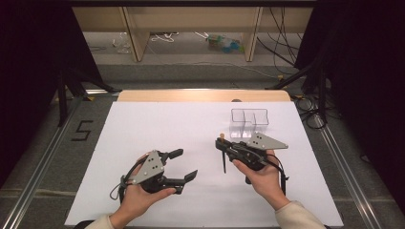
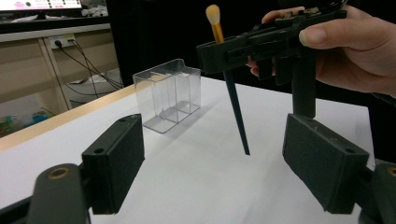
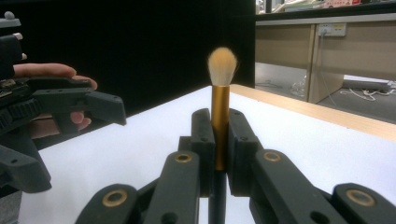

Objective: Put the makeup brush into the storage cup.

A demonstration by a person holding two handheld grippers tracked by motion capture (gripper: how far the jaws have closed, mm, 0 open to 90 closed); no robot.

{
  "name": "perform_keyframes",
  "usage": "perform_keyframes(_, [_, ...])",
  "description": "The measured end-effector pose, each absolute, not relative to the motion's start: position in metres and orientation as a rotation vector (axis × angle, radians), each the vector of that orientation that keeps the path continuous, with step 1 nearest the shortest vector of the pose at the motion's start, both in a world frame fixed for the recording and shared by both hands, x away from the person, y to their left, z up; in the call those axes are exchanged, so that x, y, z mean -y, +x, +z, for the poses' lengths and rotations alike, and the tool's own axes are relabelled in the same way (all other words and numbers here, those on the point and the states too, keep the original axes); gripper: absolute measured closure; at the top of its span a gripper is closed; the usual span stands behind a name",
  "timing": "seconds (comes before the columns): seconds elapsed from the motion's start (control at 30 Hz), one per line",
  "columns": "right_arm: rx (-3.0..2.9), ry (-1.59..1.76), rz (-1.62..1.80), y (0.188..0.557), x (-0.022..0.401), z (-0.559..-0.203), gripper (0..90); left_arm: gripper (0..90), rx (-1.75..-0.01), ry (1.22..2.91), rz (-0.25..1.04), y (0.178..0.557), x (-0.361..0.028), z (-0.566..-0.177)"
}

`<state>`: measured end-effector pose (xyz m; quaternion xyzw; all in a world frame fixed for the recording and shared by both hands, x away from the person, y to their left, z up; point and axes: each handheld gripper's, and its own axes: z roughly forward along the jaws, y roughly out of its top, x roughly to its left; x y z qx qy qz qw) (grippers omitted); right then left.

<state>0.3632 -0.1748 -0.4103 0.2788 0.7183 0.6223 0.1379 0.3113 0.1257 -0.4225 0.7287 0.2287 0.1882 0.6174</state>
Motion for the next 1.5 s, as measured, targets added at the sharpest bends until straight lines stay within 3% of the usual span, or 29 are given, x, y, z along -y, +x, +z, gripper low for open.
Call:
perform_keyframes(0.7, [-2.013,0.826,1.802,0.367,0.186,-0.403,84.2,19.7,-0.570,1.662,0.466,0.299,-0.171,-0.429])
perform_keyframes(1.5, [-2.012,0.829,1.773,0.369,0.190,-0.401,84.2,19.2,-0.593,1.630,0.526,0.294,-0.193,-0.431])
